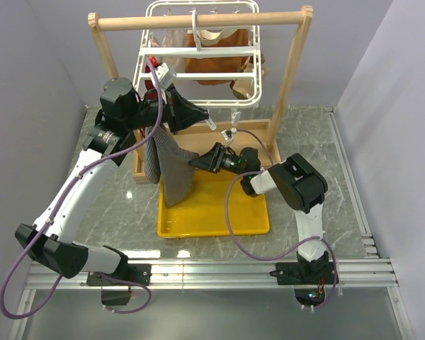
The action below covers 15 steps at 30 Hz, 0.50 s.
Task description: Clip the underwear to the hanger
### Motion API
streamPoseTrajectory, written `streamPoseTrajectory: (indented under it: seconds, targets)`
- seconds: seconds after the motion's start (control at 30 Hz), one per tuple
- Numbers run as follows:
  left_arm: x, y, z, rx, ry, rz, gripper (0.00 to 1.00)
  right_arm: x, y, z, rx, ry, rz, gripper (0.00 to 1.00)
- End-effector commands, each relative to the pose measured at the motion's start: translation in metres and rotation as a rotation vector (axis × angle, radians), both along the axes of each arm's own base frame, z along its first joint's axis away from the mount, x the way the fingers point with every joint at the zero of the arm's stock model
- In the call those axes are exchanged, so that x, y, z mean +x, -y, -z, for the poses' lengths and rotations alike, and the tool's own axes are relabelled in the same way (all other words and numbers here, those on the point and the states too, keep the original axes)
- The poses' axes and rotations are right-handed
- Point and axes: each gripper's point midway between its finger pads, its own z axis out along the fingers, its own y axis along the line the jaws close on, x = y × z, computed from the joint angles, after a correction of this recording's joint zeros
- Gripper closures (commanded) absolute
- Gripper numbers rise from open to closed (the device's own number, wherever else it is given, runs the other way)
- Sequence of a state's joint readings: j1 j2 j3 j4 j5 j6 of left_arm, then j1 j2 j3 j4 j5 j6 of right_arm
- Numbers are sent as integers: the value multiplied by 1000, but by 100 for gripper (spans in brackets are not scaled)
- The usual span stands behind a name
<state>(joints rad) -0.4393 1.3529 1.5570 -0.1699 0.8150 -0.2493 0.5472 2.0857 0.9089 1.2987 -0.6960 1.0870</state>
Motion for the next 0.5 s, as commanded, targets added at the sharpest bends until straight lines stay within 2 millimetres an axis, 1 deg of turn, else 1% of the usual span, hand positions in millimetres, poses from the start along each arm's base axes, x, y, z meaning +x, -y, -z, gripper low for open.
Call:
streamPoseTrajectory:
  seconds: [0.0,0.07,0.17,0.2,0.27,0.37,0.4,0.47]
  targets:
    - [-31,8,17,38,-120,157,100,-14,4,-100,285,406,-23,29]
    - [-31,8,18,41,-120,158,100,-16,3,-106,296,402,-33,31]
    - [-27,7,17,37,-122,149,100,-24,2,-109,297,403,-58,41]
    - [-28,6,17,35,-126,154,100,-28,3,-110,293,409,-65,46]
    - [-25,5,17,28,-141,144,100,-34,5,-110,283,420,-78,49]
    - [-23,3,18,20,-155,137,100,-47,11,-113,269,451,-90,58]
    - [-23,2,17,18,-152,135,100,-51,13,-117,264,478,-92,66]
    - [-23,2,18,22,-152,132,100,-57,15,-124,263,515,-95,79]
